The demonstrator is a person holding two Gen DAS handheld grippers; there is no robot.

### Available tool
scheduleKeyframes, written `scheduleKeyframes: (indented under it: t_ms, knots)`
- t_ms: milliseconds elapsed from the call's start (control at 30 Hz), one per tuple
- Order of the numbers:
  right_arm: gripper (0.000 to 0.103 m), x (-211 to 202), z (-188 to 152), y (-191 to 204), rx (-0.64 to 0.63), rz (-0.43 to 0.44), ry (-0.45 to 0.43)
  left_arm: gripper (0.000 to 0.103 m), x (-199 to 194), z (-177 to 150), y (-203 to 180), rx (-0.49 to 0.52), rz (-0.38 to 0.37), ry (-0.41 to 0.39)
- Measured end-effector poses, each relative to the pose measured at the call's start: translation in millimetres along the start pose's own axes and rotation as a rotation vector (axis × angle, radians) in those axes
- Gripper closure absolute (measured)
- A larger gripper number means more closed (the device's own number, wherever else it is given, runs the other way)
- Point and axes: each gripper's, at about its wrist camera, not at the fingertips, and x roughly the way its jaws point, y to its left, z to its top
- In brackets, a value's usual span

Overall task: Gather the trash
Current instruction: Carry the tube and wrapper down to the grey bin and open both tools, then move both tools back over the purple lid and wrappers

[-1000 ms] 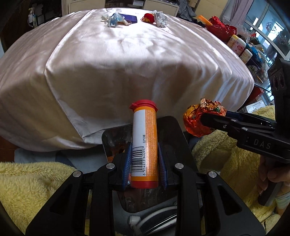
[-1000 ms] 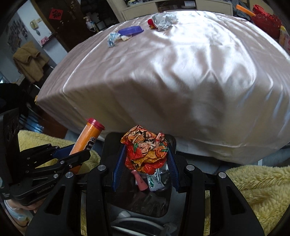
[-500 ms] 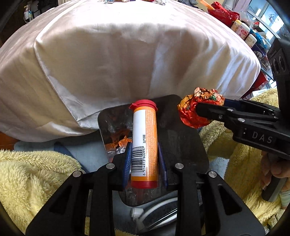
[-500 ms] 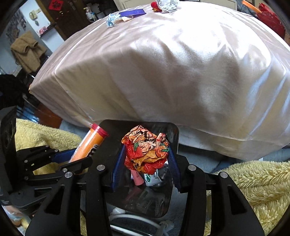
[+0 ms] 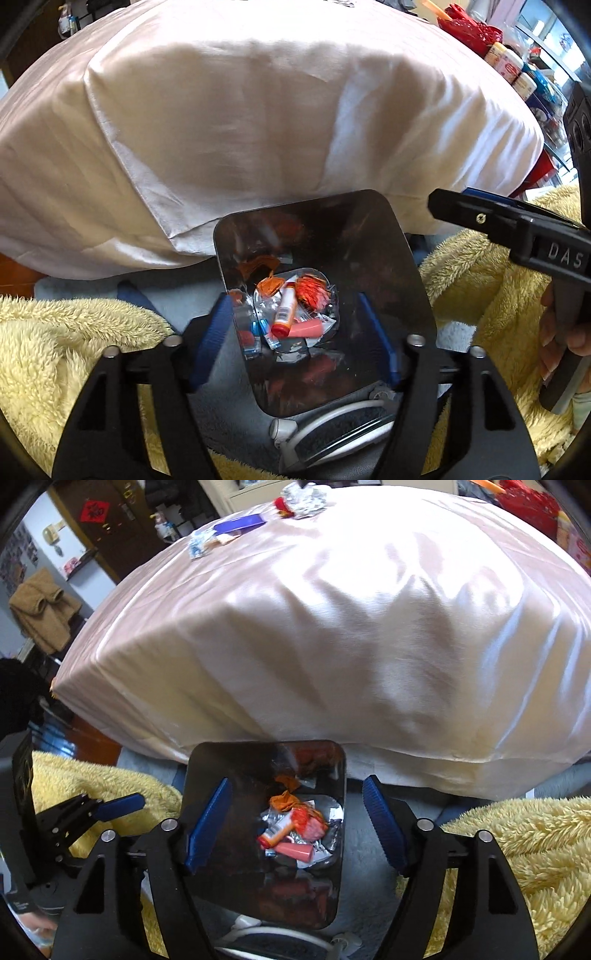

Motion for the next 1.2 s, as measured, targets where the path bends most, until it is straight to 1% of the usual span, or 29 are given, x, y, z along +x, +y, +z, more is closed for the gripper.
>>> scheduleKeyframes:
  t_ms: [33, 67, 167, 267, 400, 500, 633, 700, 800, 933, 1067, 1200]
  knots:
    - [0.023, -1.7, 0.4, -2.9, 0.01, -0.004, -0.009, 0.029, 0.4, 0.4, -0.2, 0.003, -0.001, 0.0]
    - [0.021, -3.1, 0.5, -4.6, 0.017, -0.004, -0.016, 0.029, 0.3, 0.7, -0.8, 0.008, -0.004, 0.002]
    - [0.021, -3.9, 0.3, -6.1, 0.023, 0.004, -0.022, 0.025, -0.2, 1.4, -4.5, 0.034, -0.01, 0.0]
    - [0.021, -4.7, 0.8, 0.0, -0.01, 0.005, -0.023, 0.023, -2.8, 2.1, -6.6, 0.04, -0.011, -0.013]
    - [0.021, -13.8, 2.1, 5.2, -0.036, 0.031, -0.051, 0.022, -8.9, 4.8, -4.1, 0.017, -0.021, -0.028]
    - [0.021, -26.6, 6.1, 3.1, -0.013, 0.074, -0.086, 0.022, -18.8, 9.6, -0.9, -0.011, -0.023, -0.054]
    - [0.021, -51.8, 20.8, -4.1, 0.026, 0.102, -0.151, 0.021, -35.2, 19.2, 6.5, -0.043, -0.015, -0.102]
    - [0.021, -64.3, 34.7, -7.9, 0.041, 0.099, -0.176, 0.021, -43.9, 27.1, 10.3, -0.049, -0.001, -0.13]
    - [0.021, -77.4, 59.8, -9.7, 0.027, 0.083, -0.205, 0.021, -59.8, 43.0, 14.7, -0.053, 0.016, -0.176]
    - [0.021, -84.5, 100.1, -11.9, -0.015, 0.024, -0.231, 0.02, -75.9, 70.8, 21.4, -0.051, 0.017, -0.222]
    - [0.021, -77.6, 137.1, -14.7, -0.037, -0.002, -0.232, 0.019, -79.4, 106.2, 27.4, -0.04, 0.045, -0.237]
    - [0.021, -59.9, 168.4, -16.4, -0.046, -0.023, -0.201, 0.019, -76.8, 146.7, 34.9, -0.037, 0.03, -0.235]
